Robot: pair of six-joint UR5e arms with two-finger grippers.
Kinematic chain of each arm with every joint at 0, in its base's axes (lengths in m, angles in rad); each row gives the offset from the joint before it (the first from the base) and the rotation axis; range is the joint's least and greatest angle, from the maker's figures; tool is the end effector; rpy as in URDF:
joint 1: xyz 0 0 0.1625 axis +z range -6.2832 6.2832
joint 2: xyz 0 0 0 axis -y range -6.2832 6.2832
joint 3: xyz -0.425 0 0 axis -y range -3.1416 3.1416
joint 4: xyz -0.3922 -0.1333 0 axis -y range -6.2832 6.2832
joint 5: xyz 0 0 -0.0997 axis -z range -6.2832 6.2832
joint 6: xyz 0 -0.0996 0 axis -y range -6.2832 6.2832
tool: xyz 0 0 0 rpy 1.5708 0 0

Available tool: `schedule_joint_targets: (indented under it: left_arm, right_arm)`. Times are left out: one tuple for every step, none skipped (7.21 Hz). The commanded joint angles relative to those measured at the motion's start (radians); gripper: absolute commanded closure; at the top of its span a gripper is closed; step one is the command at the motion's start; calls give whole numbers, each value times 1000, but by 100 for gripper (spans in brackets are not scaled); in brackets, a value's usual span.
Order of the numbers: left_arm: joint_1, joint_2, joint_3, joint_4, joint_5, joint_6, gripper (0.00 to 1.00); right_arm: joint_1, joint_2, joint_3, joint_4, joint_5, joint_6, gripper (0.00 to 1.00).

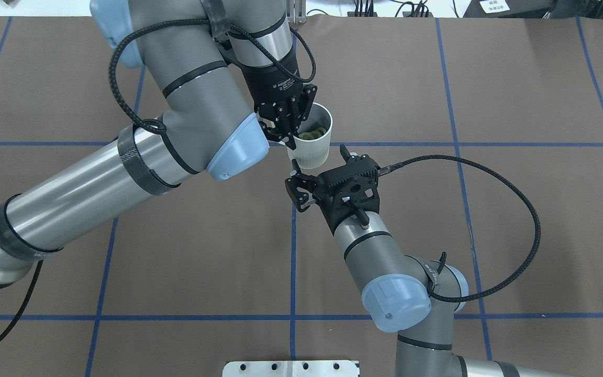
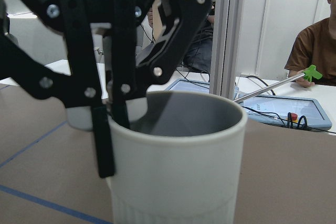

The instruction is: Left arm hands cup to right arm to dump lemon

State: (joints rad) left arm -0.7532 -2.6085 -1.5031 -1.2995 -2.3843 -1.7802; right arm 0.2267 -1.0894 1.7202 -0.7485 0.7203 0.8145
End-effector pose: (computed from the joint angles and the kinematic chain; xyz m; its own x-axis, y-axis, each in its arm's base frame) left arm 0.4749 -0.5288 0.0432 0.5196 -0.6829 -0.5135 0.2422 0.6941 -0.6780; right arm -0.5286 -0.3355 0.2166 0.6841 -0.3067 0.6618 -0.5584 0.3636 0.7457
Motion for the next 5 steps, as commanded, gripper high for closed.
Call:
schedule_joint_targets:
  left_arm:
    - [6,-4,-2,0,-1,-1,100]
    - [6,-5,0,-3,1,1,100]
    - [5,-4,-2,-3,1,2,100]
    - [5,-2,-3,0,1,1,100]
    - [6,-4,-6,0,-1,-1,100]
  right_arm:
    - [-10,0,-2,0,-1,0,2]
    - [-15,0,-1,1,-1,0,2]
    - [-17,0,-1,1,-1,0,2]
    - [-17,0,1,1,-1,0,2]
    - [-17,0,1,1,-1,-2,2]
